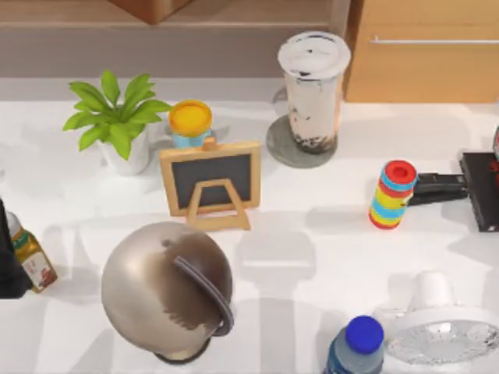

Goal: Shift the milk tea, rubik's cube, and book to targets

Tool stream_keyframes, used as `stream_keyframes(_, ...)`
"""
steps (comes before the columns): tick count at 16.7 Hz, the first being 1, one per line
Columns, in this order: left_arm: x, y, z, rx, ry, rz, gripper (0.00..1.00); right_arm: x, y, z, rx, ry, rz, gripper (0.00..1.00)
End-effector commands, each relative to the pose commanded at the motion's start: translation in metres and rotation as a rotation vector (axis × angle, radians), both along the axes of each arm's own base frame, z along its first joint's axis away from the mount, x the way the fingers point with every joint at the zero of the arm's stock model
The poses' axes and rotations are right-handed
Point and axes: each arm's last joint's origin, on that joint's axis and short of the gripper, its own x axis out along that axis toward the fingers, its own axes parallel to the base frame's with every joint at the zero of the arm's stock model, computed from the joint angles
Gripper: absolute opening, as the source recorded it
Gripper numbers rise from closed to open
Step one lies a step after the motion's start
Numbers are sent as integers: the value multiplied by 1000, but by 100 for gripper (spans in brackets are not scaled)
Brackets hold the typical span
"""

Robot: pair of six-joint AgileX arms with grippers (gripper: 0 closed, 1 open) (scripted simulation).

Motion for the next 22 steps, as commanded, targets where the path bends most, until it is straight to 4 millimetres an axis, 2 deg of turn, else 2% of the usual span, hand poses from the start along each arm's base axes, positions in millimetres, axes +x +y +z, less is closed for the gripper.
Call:
stream_keyframes(3, 0, 0, 0, 0, 0, 0, 100, -5, 12, -10, 47, 44, 27, 0)
stream_keyframes(7, 0, 0, 0, 0, 0, 0, 100, -2, 10, -5, 45, 19, 22, 0)
stream_keyframes(17, 0, 0, 0, 0, 0, 0, 100, 0, 12, -12, 47, 44, 27, 0)
stream_keyframes(22, 0, 0, 0, 0, 0, 0, 100, 0, 12, -12, 47, 44, 27, 38)
